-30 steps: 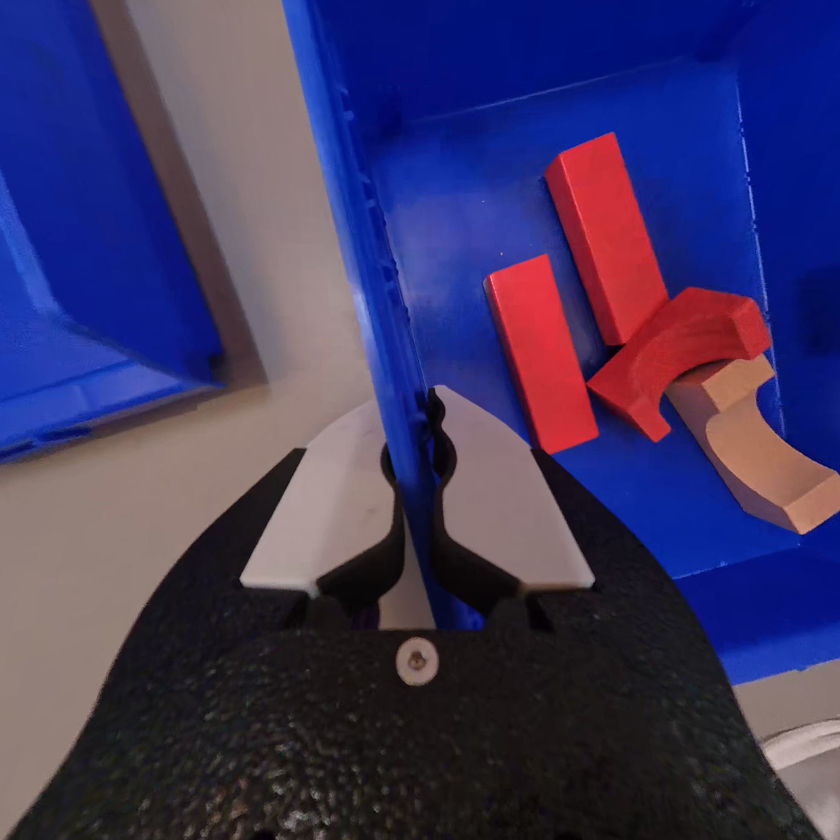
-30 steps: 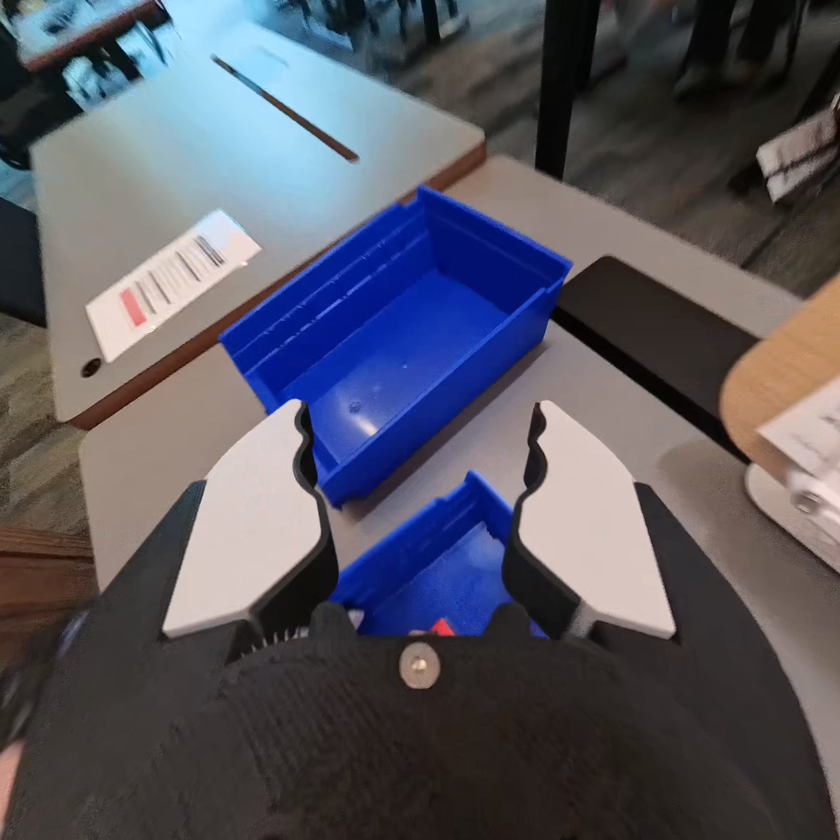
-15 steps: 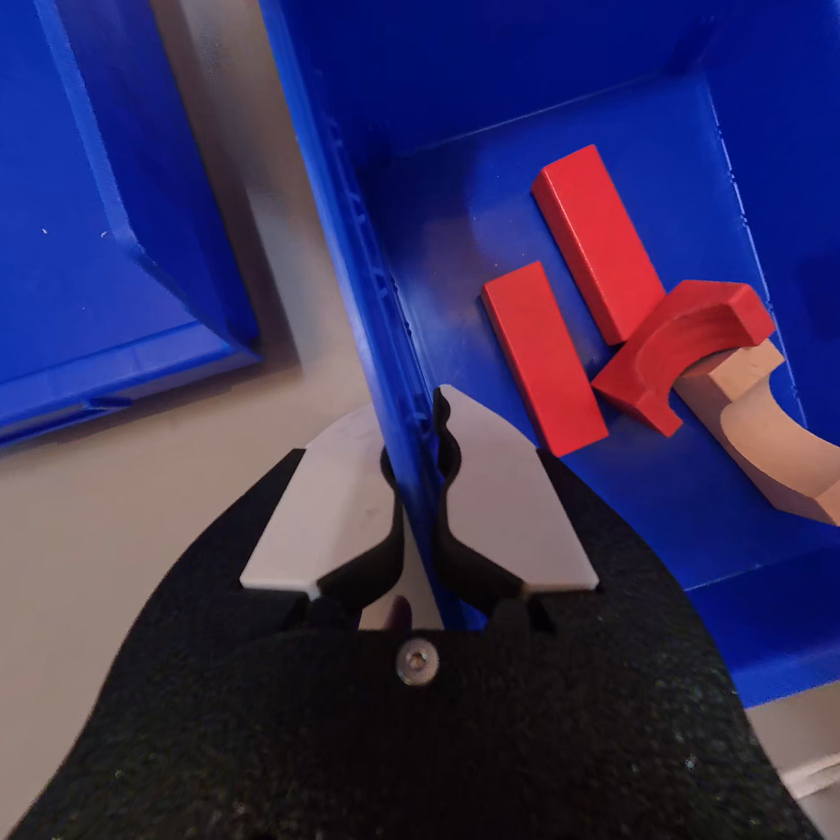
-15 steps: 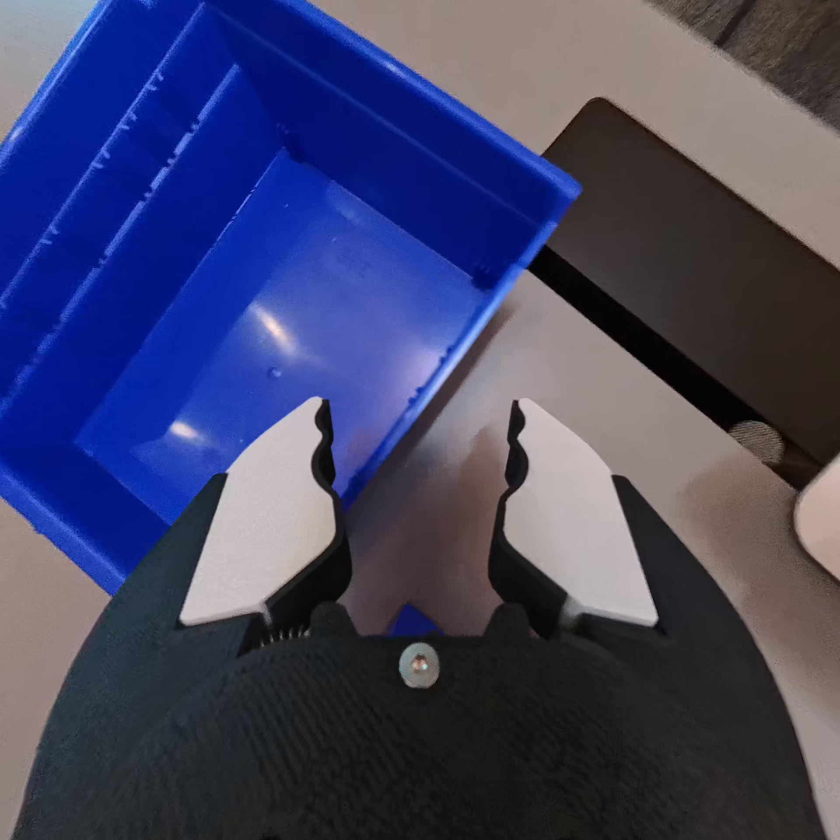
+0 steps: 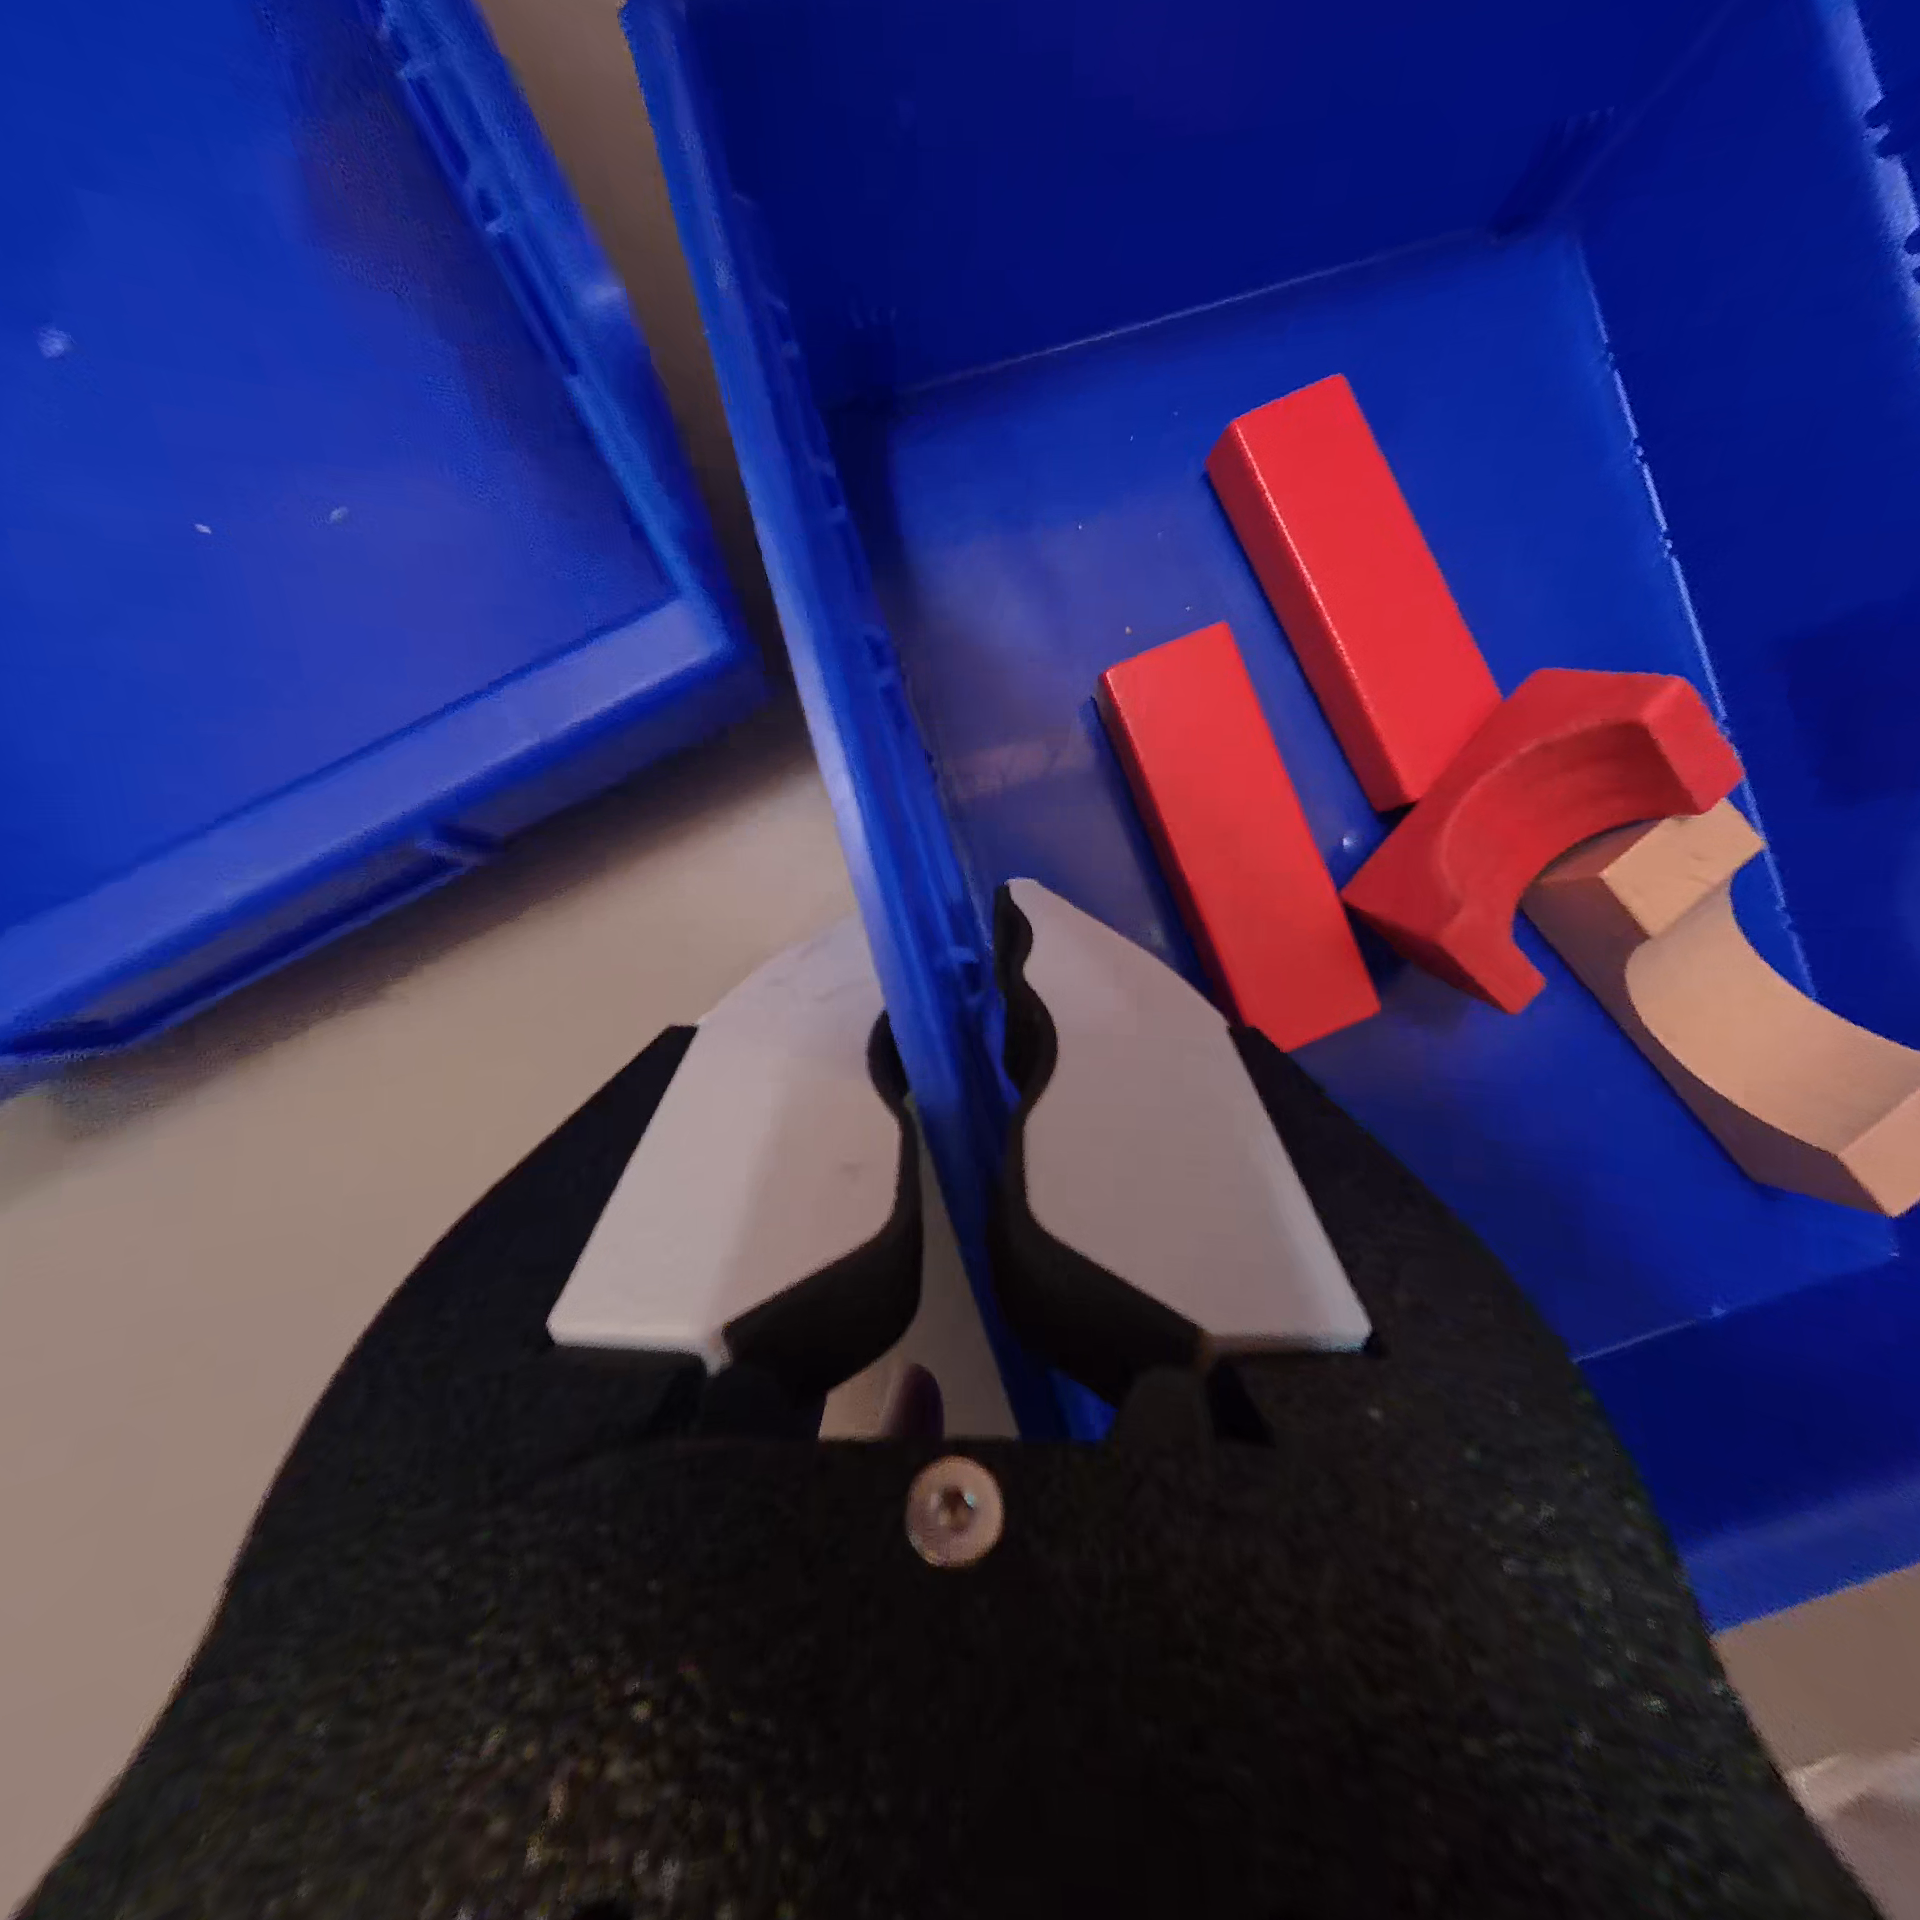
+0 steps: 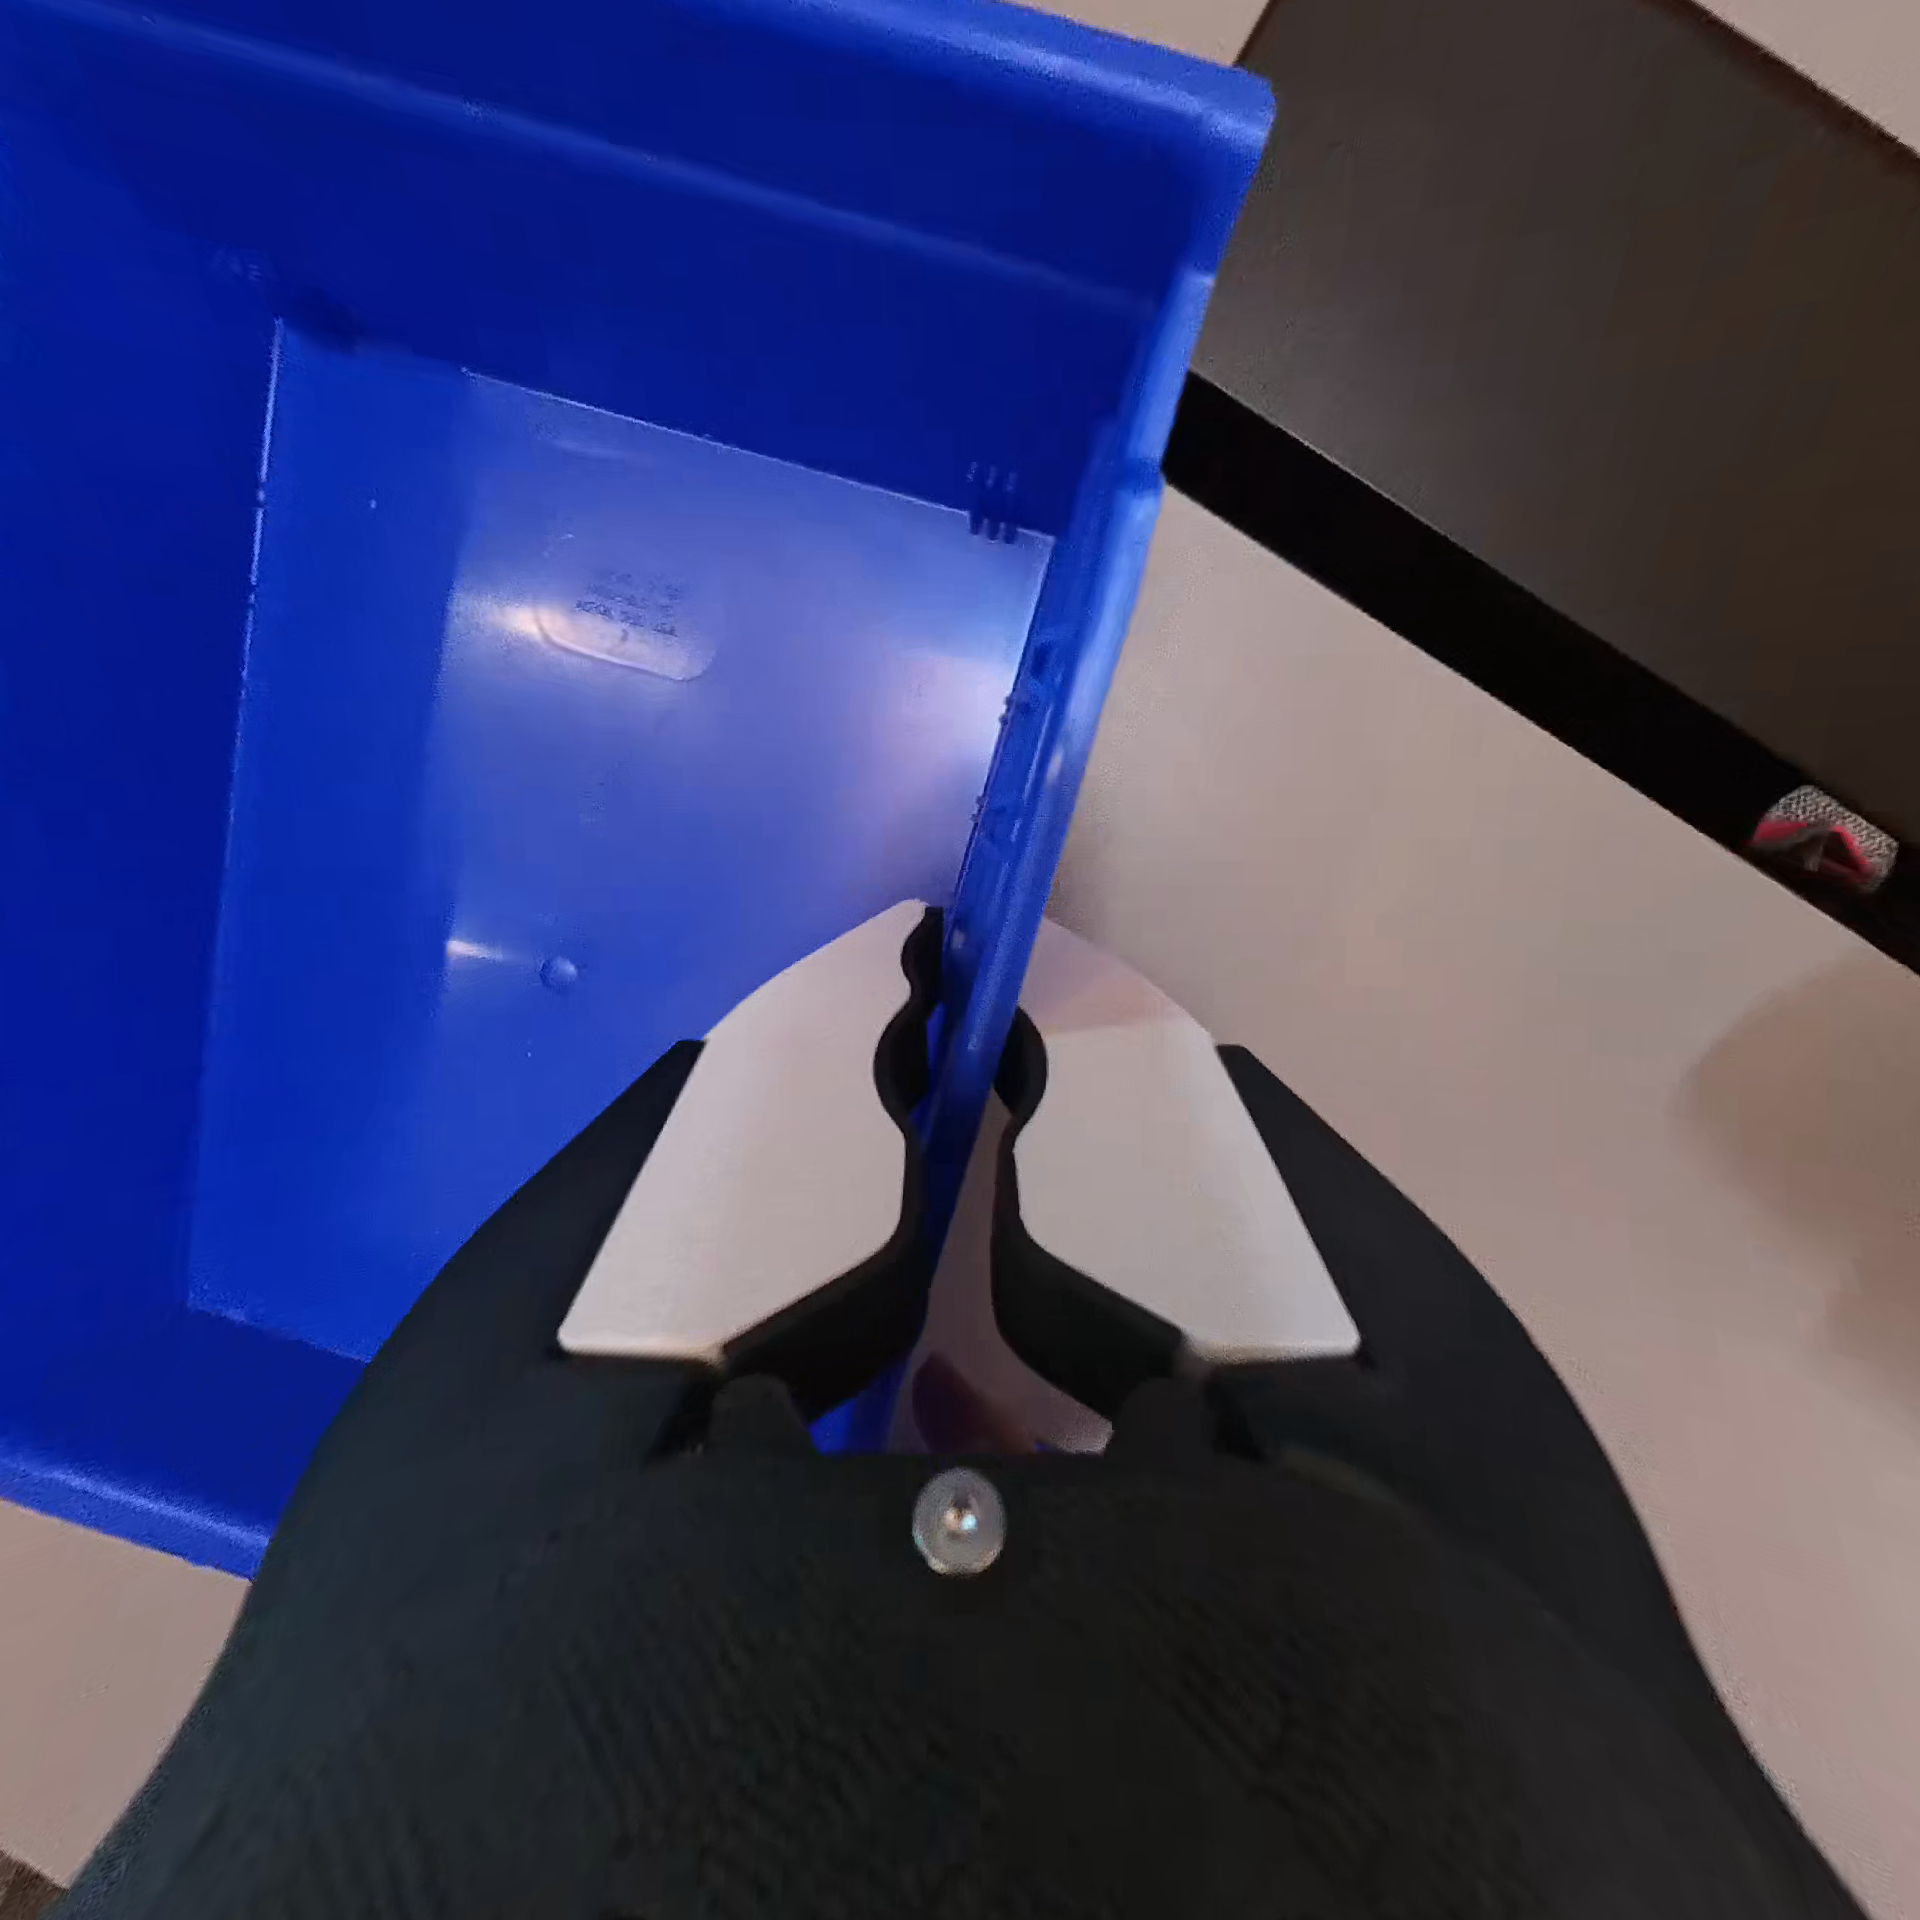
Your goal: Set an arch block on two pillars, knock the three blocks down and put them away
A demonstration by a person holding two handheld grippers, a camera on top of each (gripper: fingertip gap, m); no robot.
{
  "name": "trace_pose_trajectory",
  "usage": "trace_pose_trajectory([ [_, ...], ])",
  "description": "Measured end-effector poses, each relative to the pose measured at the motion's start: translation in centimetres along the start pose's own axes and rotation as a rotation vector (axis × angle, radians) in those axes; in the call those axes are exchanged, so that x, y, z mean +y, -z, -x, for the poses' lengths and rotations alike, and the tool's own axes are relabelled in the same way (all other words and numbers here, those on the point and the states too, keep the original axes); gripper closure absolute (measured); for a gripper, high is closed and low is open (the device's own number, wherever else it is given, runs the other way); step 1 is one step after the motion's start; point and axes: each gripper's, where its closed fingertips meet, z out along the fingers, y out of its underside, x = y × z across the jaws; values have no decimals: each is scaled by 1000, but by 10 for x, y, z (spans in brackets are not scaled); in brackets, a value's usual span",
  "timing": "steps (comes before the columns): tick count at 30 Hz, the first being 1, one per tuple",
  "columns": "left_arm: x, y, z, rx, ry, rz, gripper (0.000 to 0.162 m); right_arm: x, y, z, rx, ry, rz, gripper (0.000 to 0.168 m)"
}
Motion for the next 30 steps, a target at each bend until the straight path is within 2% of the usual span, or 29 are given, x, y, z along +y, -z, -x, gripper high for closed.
trace_pose_trajectory([
  [2,1,2,4,-26,-14,-10,151,0,0,0,22,53,36,160],
  [8,0,3,6,-34,-7,-48,151,-8,3,6,-45,-21,12,160],
  [11,1,5,8,-42,1,-58,150,-25,19,10,-43,-6,-40,160],
  [14,2,5,9,-44,1,-63,150,-49,53,18,-74,26,-123,160],
  [17,3,6,10,-44,1,-64,150,-70,106,27,-137,85,-198,160],
  [22,4,7,14,-40,-2,-63,150,-88,233,6,-171,194,-330,160],
  [26,4,8,20,-39,-8,-58,151,-67,325,-49,-169,220,-386,159],
  [30,2,7,31,-38,-19,-44,152,-15,391,-138,-114,193,-395,159],
])
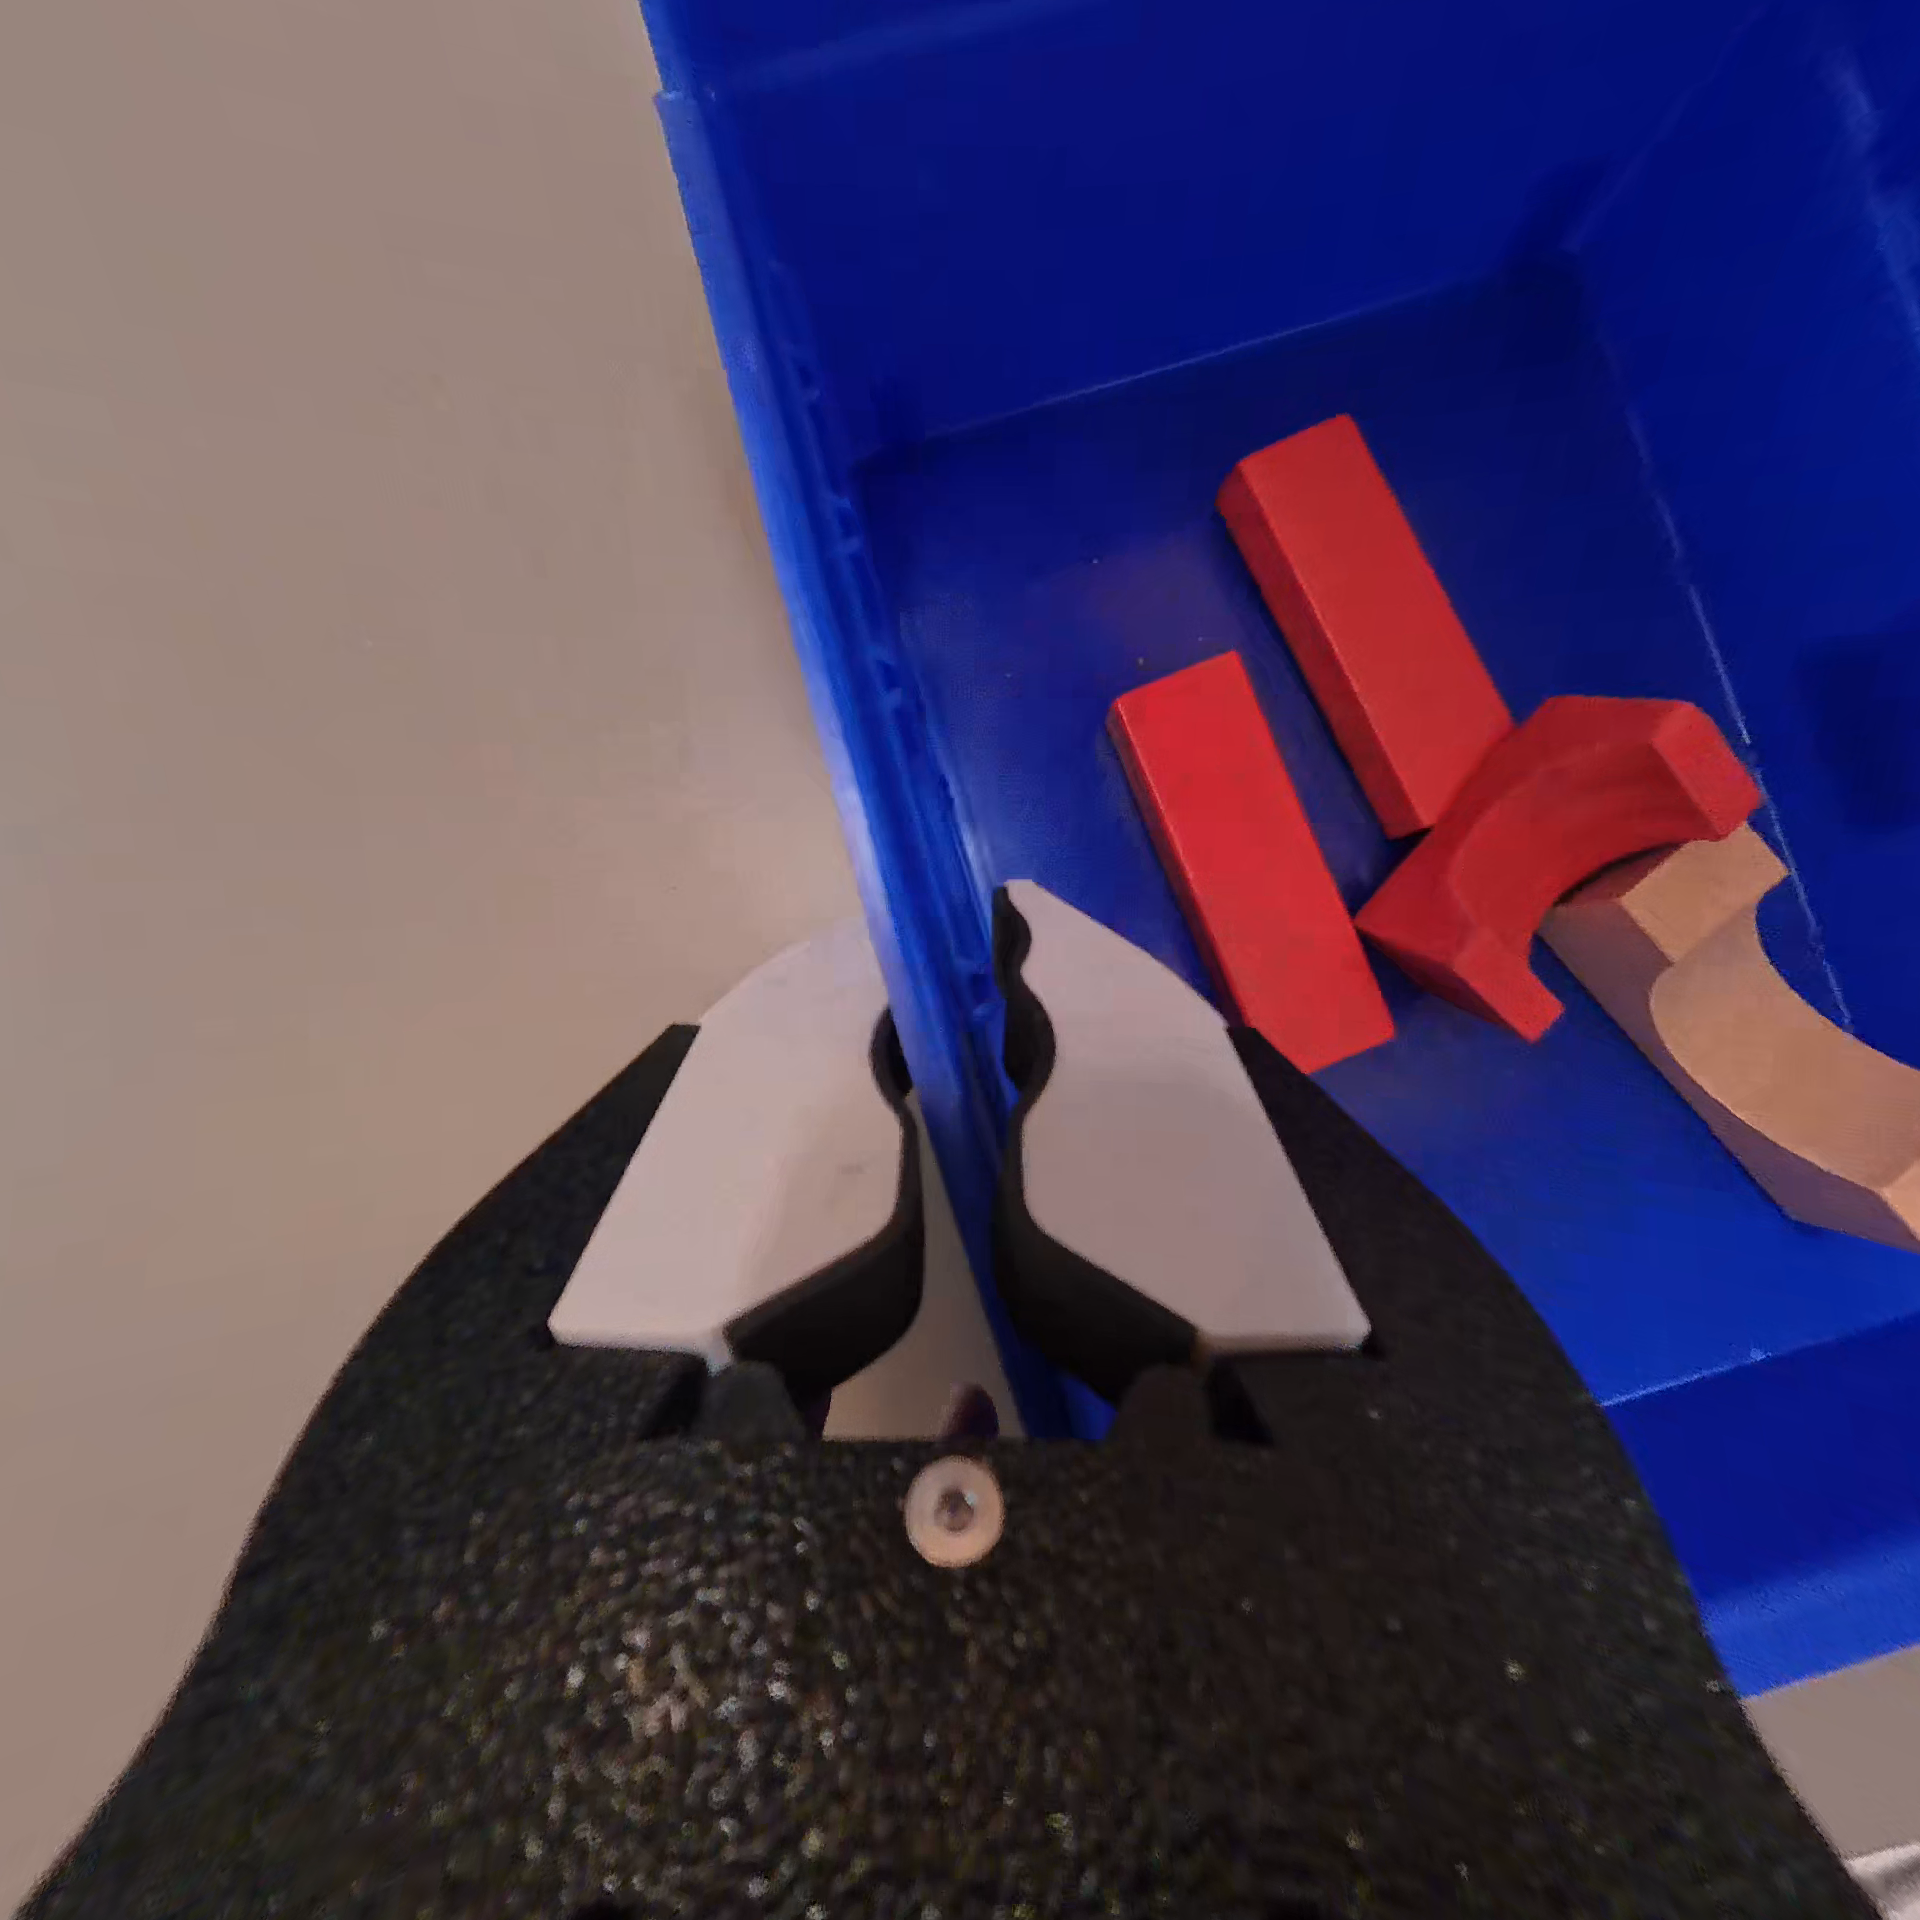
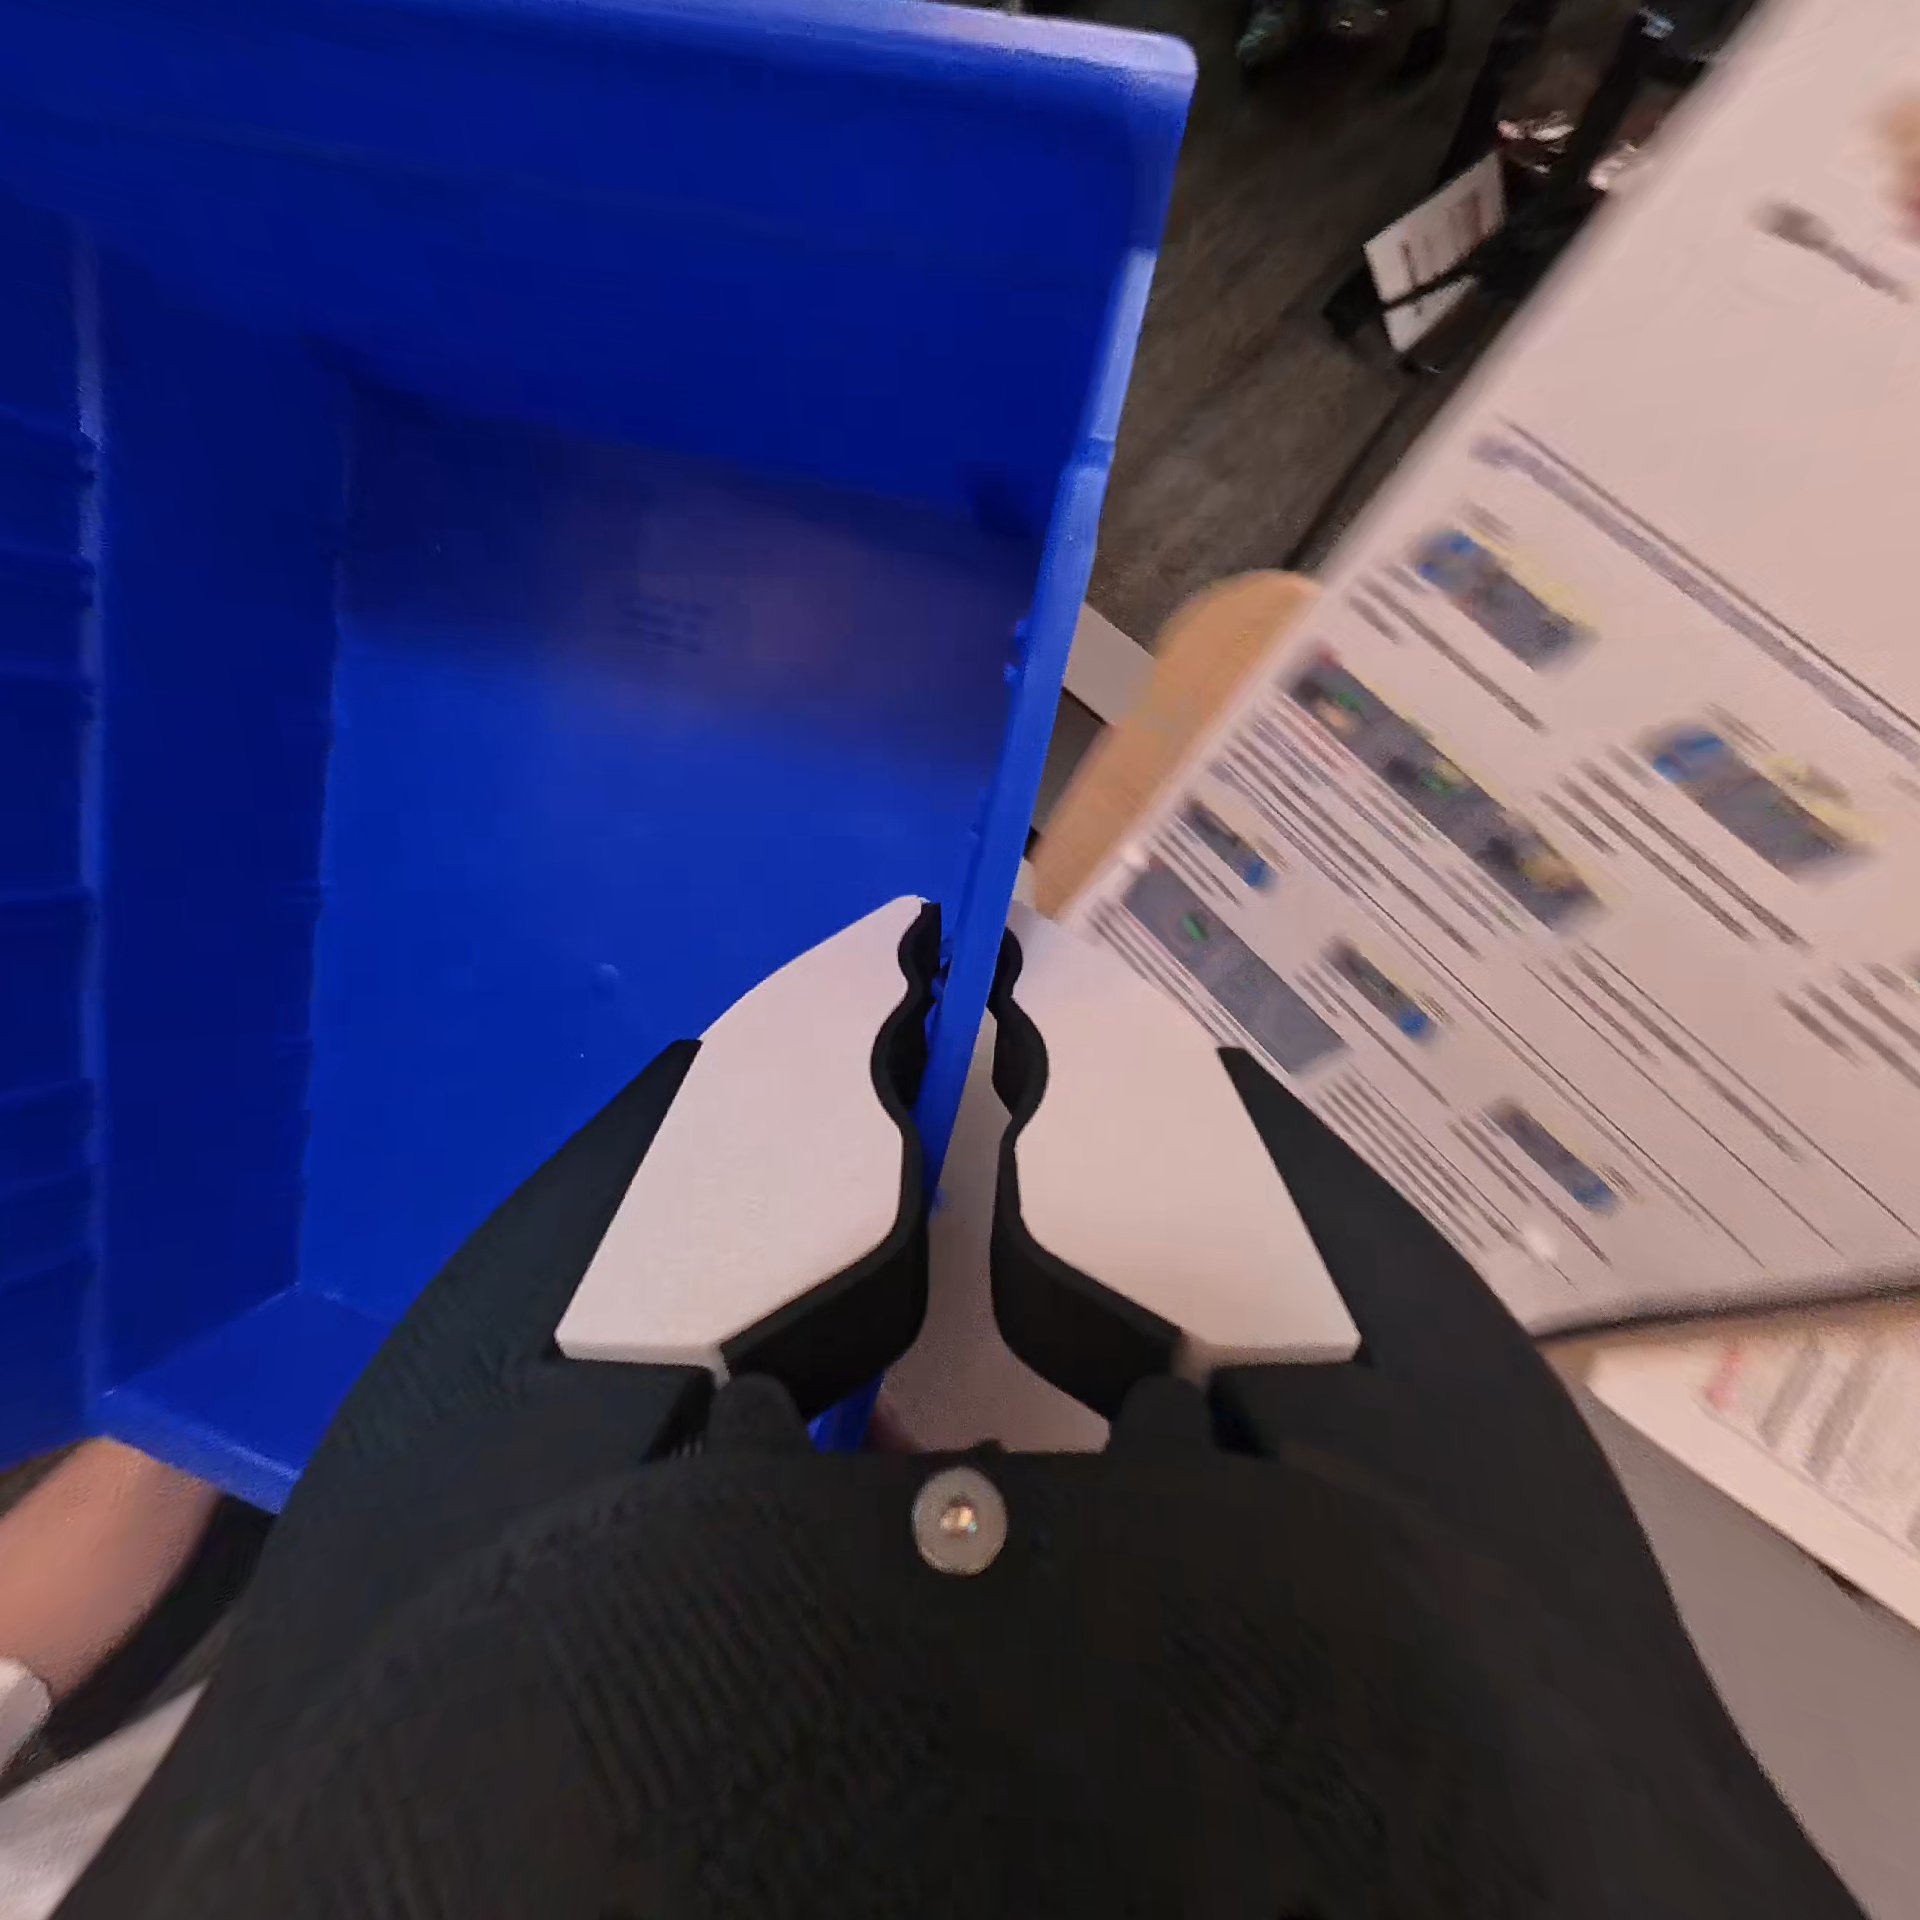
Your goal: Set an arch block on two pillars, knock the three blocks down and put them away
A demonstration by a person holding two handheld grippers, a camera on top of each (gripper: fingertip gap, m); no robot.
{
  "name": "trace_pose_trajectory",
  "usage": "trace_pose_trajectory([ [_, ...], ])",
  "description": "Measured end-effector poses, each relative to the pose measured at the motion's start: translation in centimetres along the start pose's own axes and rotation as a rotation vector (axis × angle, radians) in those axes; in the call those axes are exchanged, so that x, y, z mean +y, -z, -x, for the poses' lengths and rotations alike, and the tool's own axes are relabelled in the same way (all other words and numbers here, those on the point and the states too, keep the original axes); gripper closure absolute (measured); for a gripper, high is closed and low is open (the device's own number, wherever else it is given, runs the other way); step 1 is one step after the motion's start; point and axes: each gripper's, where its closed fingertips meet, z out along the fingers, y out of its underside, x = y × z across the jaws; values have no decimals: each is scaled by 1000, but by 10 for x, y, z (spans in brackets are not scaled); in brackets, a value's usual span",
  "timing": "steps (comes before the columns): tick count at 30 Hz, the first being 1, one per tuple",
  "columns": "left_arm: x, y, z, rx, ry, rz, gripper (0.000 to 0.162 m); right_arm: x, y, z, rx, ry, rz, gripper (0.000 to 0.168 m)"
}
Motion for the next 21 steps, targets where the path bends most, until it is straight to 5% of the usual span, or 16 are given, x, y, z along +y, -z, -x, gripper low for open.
trace_pose_trajectory([
  [4,-6,-4,20,4,3,19,154,75,80,-95,102,-65,11,160],
  [9,-21,-15,49,-9,8,34,154,212,145,-207,215,-225,38,160],
  [15,-49,-35,95,3,4,69,155,377,161,-300,236,-412,125,159],
  [21,-75,-54,144,-10,-2,97,155,478,140,-359,250,-542,196,159],
])
